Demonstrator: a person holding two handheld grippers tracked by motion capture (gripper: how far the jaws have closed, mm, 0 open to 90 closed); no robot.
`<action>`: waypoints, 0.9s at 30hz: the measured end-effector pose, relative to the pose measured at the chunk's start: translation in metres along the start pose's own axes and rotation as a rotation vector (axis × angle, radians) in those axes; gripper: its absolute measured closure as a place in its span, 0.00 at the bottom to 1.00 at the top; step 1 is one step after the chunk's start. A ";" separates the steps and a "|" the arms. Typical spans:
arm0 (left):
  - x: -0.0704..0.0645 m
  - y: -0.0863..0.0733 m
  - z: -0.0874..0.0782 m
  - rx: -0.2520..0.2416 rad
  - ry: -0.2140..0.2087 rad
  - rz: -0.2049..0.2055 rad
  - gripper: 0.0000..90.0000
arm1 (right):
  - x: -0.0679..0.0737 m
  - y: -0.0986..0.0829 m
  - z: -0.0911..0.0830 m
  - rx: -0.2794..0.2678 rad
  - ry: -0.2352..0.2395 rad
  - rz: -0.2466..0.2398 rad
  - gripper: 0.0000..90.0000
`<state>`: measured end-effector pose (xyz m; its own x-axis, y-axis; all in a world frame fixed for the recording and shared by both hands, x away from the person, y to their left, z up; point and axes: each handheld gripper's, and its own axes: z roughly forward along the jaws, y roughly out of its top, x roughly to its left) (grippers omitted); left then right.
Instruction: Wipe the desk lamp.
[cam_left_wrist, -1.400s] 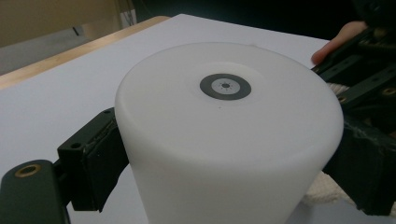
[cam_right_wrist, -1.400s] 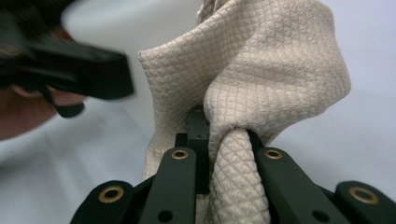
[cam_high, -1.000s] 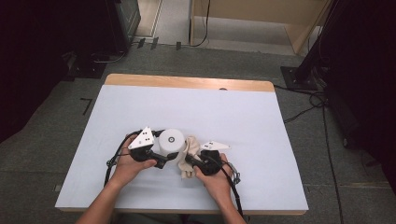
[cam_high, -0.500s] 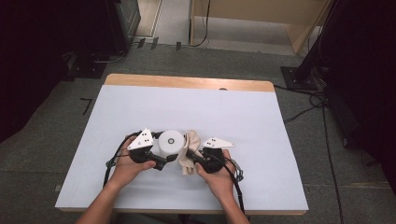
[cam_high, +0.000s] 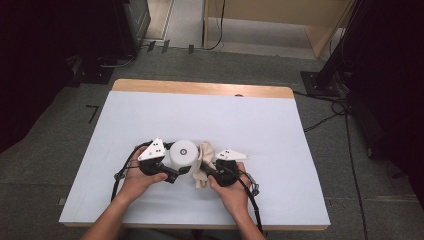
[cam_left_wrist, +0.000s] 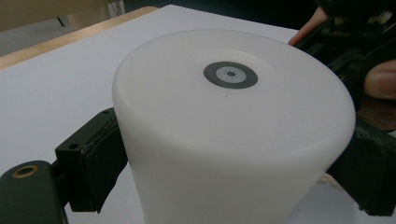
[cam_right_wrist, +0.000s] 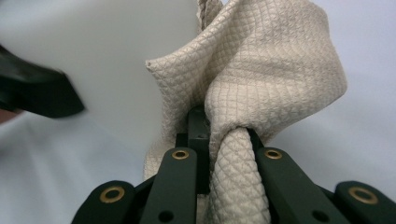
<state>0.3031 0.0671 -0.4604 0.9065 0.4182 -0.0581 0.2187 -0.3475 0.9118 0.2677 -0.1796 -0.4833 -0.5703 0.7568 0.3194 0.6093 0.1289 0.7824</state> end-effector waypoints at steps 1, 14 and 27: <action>0.000 0.000 0.000 0.001 -0.001 -0.002 0.09 | 0.000 -0.002 0.002 0.008 -0.002 0.009 0.92; 0.000 0.002 0.001 0.022 -0.003 -0.012 0.08 | 0.010 0.022 -0.021 -0.109 0.017 -0.031 0.92; 0.000 0.002 0.001 0.025 -0.001 -0.011 0.08 | 0.003 0.009 -0.004 -0.021 -0.013 0.005 0.92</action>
<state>0.3037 0.0653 -0.4589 0.9042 0.4216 -0.0684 0.2378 -0.3638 0.9006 0.2692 -0.1792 -0.4733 -0.5597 0.7657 0.3168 0.6004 0.1113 0.7919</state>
